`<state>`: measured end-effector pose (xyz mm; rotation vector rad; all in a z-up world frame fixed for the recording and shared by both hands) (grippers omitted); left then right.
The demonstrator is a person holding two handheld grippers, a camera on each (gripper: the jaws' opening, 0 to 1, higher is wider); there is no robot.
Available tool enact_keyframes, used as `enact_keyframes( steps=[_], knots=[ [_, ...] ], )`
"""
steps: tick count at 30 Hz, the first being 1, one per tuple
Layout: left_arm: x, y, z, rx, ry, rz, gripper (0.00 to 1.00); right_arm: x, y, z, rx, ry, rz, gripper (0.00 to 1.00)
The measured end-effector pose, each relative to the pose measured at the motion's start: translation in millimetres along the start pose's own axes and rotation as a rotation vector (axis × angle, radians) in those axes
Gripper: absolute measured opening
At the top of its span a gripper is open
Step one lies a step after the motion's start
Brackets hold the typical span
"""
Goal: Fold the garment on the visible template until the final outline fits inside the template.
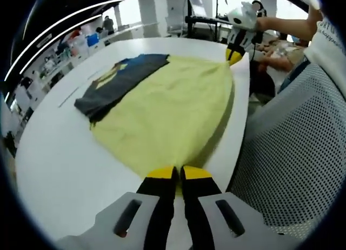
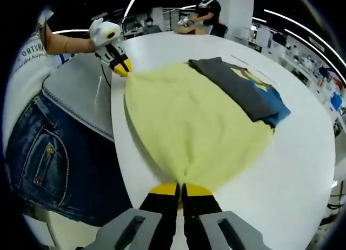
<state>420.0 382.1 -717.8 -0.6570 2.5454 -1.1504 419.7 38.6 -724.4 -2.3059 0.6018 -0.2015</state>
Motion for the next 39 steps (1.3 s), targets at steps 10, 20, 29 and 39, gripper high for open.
enact_keyframes(
  steps=[10, 20, 29, 39],
  knots=[
    [-5.3, -13.3, -19.5, -0.034, 0.003, 0.001, 0.01, -11.5, -18.7, -15.1, 0.045, -0.051, 0.01, 0.0],
    [-1.2, -22.4, -32.8, -0.057, 0.057, -0.052, 0.01, -19.2, -28.6, -34.3, 0.037, -0.093, -0.011, 0.0],
    [5.1, -37.2, -48.4, -0.067, 0.08, -0.063, 0.01, -23.7, -43.6, -53.4, 0.033, -0.128, -0.049, 0.0],
    [6.0, -51.4, -61.6, -0.086, 0.089, -0.066, 0.01, -28.9, -57.2, -67.6, 0.013, -0.156, -0.103, 0.0]
  ],
)
Point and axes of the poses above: the point that each gripper's makers call its tool centre point, and the gripper's own axes: z roughly forward along the fingers, x roughly to its right, y roughly out of its underside, the point moved 5 cm from there along -z, roughly backward along the fingers, and after that the axes turned 8 degrees about x, right-handed, at the moved point
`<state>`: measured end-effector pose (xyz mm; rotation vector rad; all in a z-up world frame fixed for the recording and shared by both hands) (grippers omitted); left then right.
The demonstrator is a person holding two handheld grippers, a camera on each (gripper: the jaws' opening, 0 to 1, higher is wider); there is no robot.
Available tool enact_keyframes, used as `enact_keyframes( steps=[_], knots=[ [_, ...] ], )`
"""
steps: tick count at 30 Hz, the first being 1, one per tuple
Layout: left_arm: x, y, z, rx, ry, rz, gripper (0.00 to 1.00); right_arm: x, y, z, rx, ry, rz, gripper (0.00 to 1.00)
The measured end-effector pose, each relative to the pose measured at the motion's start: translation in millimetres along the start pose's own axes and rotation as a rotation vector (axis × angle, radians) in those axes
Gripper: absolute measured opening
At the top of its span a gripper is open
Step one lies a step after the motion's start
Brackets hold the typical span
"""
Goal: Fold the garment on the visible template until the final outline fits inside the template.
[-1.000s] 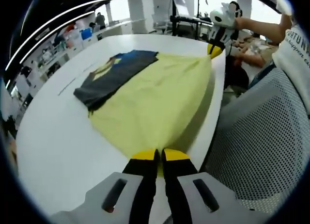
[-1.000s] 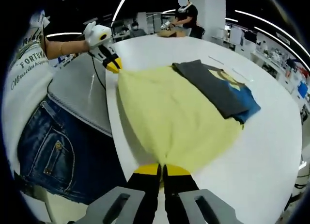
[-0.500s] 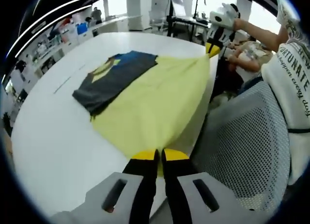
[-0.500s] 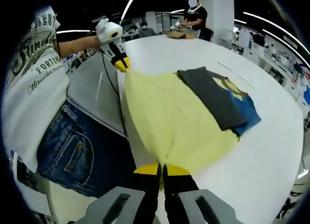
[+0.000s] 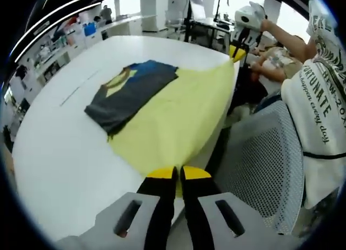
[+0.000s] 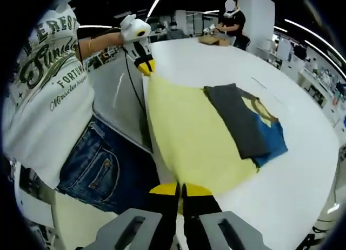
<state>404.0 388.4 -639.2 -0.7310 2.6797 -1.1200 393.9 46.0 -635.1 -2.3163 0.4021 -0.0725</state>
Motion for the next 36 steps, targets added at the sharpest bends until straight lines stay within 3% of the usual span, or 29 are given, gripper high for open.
enact_keyframes(
  steps=[10, 19, 24, 29, 36],
  knots=[
    [3.6, -12.9, -11.6, -0.001, 0.019, -0.011, 0.01, -2.2, -14.1, -13.7, -0.008, 0.002, -0.031, 0.0],
    [4.4, -30.6, -17.3, -0.013, 0.013, 0.088, 0.01, 6.1, -26.8, -22.6, -0.012, 0.035, -0.078, 0.0],
    [-6.6, -38.3, -15.9, -0.006, -0.003, 0.117, 0.01, 17.9, -32.3, -23.3, -0.006, 0.068, -0.096, 0.0],
    [-24.7, -52.0, -14.5, 0.032, -0.068, 0.169, 0.01, 30.5, -36.2, -22.0, -0.008, 0.097, -0.121, 0.0],
    [-43.6, -62.8, -10.6, 0.034, -0.092, 0.219, 0.01, 55.9, -47.1, -20.5, 0.003, 0.159, -0.159, 0.0]
  ],
)
Point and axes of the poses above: the point that each gripper's makers call its tool centre point, and the gripper's own axes: z roughly forward along the fingers, x roughly to its right, y roughly out of its underside, the point moved 5 cm from there along -z, roughly backward along the fingers, and after that the axes turned 8 degrees about x, right-handed, at the moved point
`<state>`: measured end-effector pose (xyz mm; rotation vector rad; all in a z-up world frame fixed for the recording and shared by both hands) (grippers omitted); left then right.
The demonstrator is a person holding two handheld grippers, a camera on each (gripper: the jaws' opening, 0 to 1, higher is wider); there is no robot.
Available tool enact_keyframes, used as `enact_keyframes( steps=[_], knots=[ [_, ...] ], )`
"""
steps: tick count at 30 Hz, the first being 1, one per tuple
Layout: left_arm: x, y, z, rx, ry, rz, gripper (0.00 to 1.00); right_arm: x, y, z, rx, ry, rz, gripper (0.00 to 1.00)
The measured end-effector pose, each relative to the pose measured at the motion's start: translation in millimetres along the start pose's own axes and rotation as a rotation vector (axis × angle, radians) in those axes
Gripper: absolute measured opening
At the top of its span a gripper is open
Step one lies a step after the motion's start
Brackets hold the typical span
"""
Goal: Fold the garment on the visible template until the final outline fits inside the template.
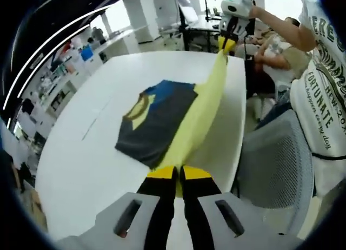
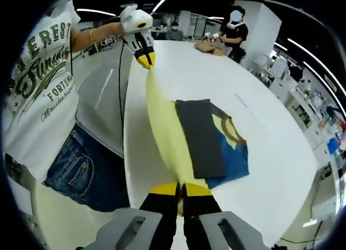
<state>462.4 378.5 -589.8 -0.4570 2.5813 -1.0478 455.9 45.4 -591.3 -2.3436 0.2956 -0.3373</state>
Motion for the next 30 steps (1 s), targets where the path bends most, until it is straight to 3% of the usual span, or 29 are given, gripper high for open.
enact_keyframes(
  steps=[12, 22, 26, 30],
  knots=[
    [-47.5, -21.2, 10.8, 0.058, -0.076, 0.023, 0.01, 57.0, -13.1, 12.3, -0.013, 0.159, -0.12, 0.0],
    [-86.1, -35.0, 21.8, 0.099, -0.182, 0.005, 0.01, 100.4, -22.4, 24.4, 0.014, 0.274, -0.123, 0.0],
    [-98.2, -35.3, 27.3, 0.083, -0.206, 0.018, 0.01, 115.0, -24.5, 30.0, 0.051, 0.305, -0.08, 0.0],
    [-112.9, -39.4, 34.9, 0.098, -0.234, 0.002, 0.01, 131.5, -24.1, 37.8, 0.024, 0.359, -0.091, 0.0]
  ],
)
Point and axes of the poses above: the point that each gripper's makers call its tool centre point, and the gripper's own axes: z roughly forward along the fingers, x roughly to its right, y roughly out of its underside, the point moved 5 cm from there along -z, roughly backward along the fingers, and after that the axes turned 8 degrees about x, right-handed, at the moved point
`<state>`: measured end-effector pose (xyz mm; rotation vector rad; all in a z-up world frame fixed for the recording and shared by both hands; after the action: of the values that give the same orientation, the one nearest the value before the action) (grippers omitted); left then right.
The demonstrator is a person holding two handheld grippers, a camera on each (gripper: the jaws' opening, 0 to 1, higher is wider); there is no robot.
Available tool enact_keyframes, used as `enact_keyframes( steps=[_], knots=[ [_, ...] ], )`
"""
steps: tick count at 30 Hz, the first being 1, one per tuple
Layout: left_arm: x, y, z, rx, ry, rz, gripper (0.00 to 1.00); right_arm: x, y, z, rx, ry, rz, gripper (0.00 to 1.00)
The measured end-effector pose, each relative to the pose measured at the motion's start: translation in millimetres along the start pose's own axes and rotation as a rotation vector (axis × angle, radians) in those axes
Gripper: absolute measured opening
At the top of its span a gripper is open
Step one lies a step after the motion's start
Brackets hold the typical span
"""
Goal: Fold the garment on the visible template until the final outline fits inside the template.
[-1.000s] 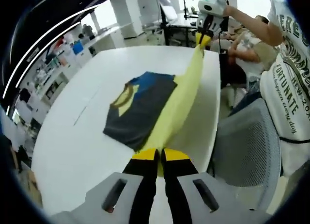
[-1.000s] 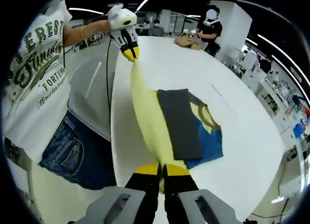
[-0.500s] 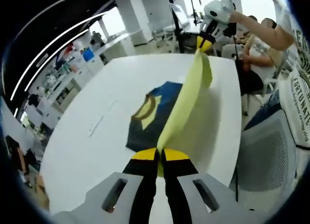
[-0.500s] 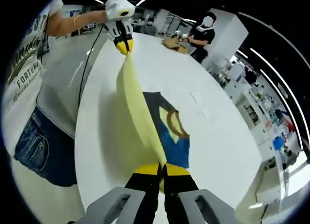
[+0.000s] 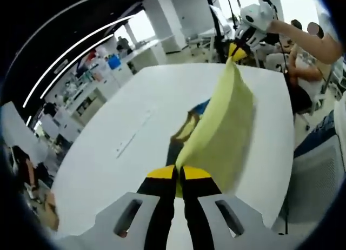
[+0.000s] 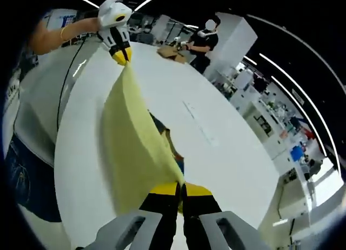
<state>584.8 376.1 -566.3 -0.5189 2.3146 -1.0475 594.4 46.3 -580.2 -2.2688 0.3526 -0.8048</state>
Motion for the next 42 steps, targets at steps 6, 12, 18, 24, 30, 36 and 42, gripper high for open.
enact_keyframes(
  steps=[6, 12, 18, 24, 30, 36, 42],
  knots=[
    [-15.4, 0.9, 24.0, -0.016, -0.052, 0.03, 0.01, 12.9, 4.1, 22.8, -0.033, 0.063, 0.036, 0.0],
    [-30.0, 8.4, 47.3, -0.016, -0.08, 0.007, 0.01, 19.9, 20.0, 46.9, -0.106, 0.095, 0.055, 0.0],
    [-35.5, 28.6, 76.9, -0.11, -0.067, 0.04, 0.01, 24.9, 29.6, 71.0, -0.082, 0.099, 0.136, 0.0],
    [-45.9, 44.6, 101.4, -0.112, -0.067, -0.003, 0.01, 26.7, 46.4, 98.0, -0.125, 0.089, 0.152, 0.0],
    [-54.4, 62.2, 126.2, -0.12, -0.063, -0.051, 0.01, 27.6, 64.6, 123.1, -0.16, 0.055, 0.187, 0.0],
    [-54.0, 87.4, 149.2, -0.128, -0.067, -0.129, 0.01, 26.6, 78.9, 139.6, -0.167, 0.023, 0.249, 0.0],
    [-54.0, 106.0, 166.1, -0.143, -0.059, -0.147, 0.02, 21.7, 93.7, 157.1, -0.194, -0.012, 0.266, 0.0]
  ],
)
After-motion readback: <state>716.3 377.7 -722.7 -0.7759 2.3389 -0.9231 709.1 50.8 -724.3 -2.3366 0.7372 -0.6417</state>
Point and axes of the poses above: the point that each gripper's makers call its tool centre point, and the gripper's own axes: z roughly forward along the fingers, x roughly to its right, y roughly out of its underside, the point moved 5 cm from there along -z, roughly backward along the fingers, and after that the axes turned 8 degrees about x, right-handed, at the moved point
